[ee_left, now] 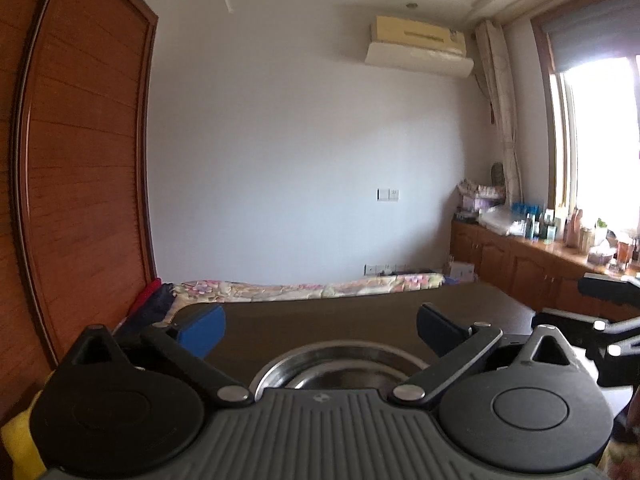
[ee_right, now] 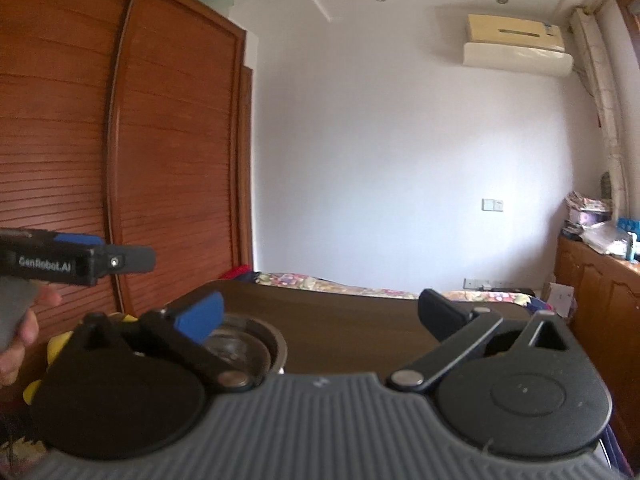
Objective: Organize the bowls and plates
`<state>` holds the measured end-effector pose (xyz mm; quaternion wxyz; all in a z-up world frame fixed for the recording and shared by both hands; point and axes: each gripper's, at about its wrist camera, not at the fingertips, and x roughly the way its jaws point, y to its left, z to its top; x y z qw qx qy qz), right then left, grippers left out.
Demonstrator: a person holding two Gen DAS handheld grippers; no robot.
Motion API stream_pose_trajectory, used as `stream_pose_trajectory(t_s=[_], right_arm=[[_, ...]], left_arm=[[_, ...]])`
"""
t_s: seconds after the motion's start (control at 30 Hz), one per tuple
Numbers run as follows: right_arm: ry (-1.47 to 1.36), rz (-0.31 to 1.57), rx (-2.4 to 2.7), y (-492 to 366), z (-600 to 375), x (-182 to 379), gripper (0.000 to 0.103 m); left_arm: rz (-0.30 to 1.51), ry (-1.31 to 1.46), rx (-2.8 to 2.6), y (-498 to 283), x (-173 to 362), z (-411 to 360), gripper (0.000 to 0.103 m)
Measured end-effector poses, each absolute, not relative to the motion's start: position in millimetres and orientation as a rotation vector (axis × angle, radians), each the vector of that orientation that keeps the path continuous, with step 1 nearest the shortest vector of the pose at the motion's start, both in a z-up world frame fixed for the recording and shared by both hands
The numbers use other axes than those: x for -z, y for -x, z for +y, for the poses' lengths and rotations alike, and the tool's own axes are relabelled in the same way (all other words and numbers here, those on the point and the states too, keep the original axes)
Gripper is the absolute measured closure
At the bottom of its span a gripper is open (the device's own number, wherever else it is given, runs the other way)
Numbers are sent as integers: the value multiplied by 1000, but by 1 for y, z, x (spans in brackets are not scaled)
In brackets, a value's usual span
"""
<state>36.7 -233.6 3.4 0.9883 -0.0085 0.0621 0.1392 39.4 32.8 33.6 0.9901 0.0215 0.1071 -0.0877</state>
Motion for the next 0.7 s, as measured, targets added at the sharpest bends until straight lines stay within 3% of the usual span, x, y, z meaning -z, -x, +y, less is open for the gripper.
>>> stream_pose_trajectory(t_s=[0.7], right_arm=[[-25, 125, -76, -30, -253, 20, 0]], left_arm=[[223, -70, 115, -25, -7, 17, 0]])
